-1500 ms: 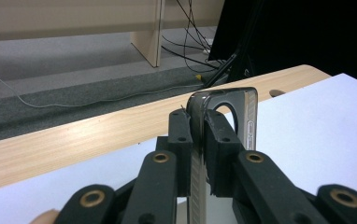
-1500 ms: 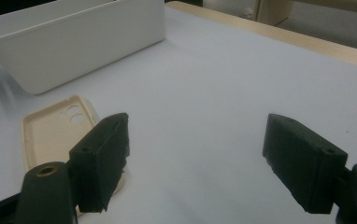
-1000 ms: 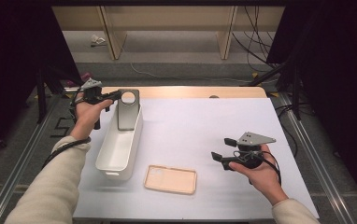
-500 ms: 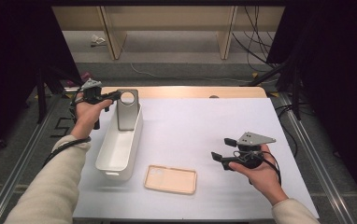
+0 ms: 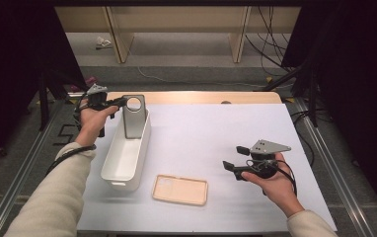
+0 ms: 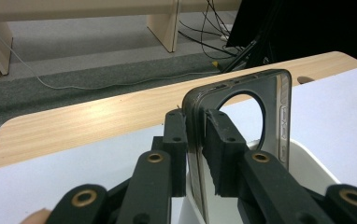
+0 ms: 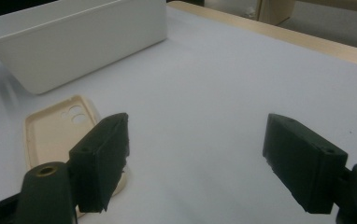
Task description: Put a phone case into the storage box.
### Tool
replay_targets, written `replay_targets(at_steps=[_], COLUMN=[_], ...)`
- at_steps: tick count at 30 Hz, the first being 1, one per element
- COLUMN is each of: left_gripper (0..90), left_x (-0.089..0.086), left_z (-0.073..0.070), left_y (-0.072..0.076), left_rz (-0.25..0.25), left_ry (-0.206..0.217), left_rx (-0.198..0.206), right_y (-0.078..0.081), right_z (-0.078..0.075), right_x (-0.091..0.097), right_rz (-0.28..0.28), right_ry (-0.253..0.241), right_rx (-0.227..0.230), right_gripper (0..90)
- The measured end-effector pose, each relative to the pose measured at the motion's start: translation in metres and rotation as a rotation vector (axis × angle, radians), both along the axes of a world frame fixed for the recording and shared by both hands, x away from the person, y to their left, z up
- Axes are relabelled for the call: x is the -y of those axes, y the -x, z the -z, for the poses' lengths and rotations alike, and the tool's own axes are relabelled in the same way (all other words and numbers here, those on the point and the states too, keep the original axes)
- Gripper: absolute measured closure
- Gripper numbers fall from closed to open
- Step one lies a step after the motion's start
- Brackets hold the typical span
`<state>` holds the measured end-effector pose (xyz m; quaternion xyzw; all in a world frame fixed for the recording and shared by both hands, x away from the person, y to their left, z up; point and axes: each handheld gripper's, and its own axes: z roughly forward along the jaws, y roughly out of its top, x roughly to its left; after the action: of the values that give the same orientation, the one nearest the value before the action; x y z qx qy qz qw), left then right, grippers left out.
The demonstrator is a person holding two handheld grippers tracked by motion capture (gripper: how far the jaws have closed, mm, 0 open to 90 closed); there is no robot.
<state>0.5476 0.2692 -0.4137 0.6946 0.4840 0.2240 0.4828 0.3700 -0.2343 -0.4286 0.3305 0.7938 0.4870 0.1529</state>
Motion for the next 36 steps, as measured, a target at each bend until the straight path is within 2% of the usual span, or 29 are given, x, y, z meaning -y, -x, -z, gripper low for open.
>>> replay_targets(at_steps=[16, 27, 36], left_gripper=[78.0, 76.9, 71.7], left_x=[0.0039, 0.0094, 0.0068], left_z=[-0.0003, 0.0000, 0.0018], left_y=[-0.0045, -0.0073, -0.0061], left_rz=[0.003, 0.005, -0.006], left_ry=[-0.018, -0.062, -0.070], left_rx=[-0.010, -0.003, -0.012], right_y=[-0.0006, -0.0006, -0.0006], right_z=[0.0011, 0.0013, 0.0012], right_x=[-0.0007, -0.0006, -0.0008], right_rz=[-0.002, -0.003, -0.003], right_ry=[0.004, 0.007, 0.006], right_rx=[-0.006, -0.009, -0.007], right_gripper=[23.6, 23.7, 23.7])
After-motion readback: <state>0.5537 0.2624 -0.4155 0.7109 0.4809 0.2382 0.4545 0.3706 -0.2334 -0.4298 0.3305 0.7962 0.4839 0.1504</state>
